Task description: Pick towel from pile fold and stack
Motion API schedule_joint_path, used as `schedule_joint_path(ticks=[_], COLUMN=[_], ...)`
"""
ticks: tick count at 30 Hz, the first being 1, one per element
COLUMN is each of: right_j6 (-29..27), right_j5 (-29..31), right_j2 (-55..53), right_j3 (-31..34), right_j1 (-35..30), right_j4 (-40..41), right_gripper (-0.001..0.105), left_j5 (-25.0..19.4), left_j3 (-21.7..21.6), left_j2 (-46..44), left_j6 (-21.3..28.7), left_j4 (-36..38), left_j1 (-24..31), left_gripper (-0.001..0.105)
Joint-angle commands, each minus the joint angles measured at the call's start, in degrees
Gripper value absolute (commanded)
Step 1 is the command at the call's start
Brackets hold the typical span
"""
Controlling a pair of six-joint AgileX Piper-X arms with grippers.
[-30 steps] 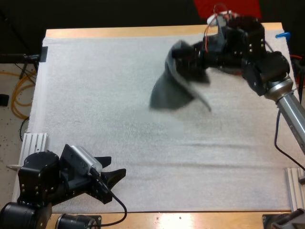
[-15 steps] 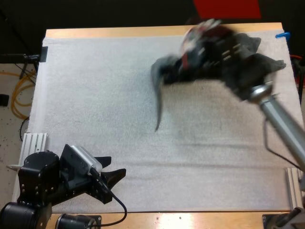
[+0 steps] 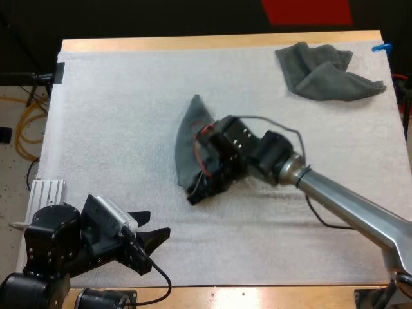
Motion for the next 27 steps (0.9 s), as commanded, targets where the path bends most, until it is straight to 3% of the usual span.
schedule_joint_path(ticks=[1, 10, 15, 18, 20, 22, 24, 27], right_j6=[-0.61, -7.39, -7.29, -7.29, -7.18, -7.15, -7.15, -6.57], right_j5=[-2.71, -3.74, -1.62, -0.51, -0.46, 0.46, 3.33, 11.64], right_j2=[-1.00, -1.00, -1.00, -1.00, -1.00, -1.00, -1.50, -2.87], right_j3=[0.14, 0.32, 0.32, 0.32, 0.32, 0.32, 0.32, 0.32], right_j1=[1.45, 9.89, 10.71, 10.70, 10.71, 10.71, 10.71, 10.05], right_j4=[-0.23, 15.45, 19.06, 19.44, 19.47, 19.47, 19.26, 17.73], right_gripper=[0.000, 0.000, 0.003, 0.025, 0.052, 0.070, 0.076, 0.068], left_j5=[0.54, 0.41, 0.12, -2.41, -4.46, -5.29, -6.23, -9.22], left_j3=[-0.37, -0.37, -0.37, -0.37, -0.37, -0.37, -0.37, -0.37], left_j2=[0.13, 0.13, 0.13, 0.13, 0.13, 0.13, 0.13, 0.52], left_j6=[-0.10, 0.25, 0.28, 0.28, 0.28, 0.28, 0.28, 0.28], left_j4=[0.31, -0.09, -0.22, -1.19, -2.41, -3.18, -3.94, -4.93], left_j1=[-0.27, -0.27, -0.27, -0.27, -0.27, -0.27, -0.27, -0.27], left_gripper=[0.056, 0.056, 0.056, 0.056, 0.056, 0.056, 0.056, 0.056])
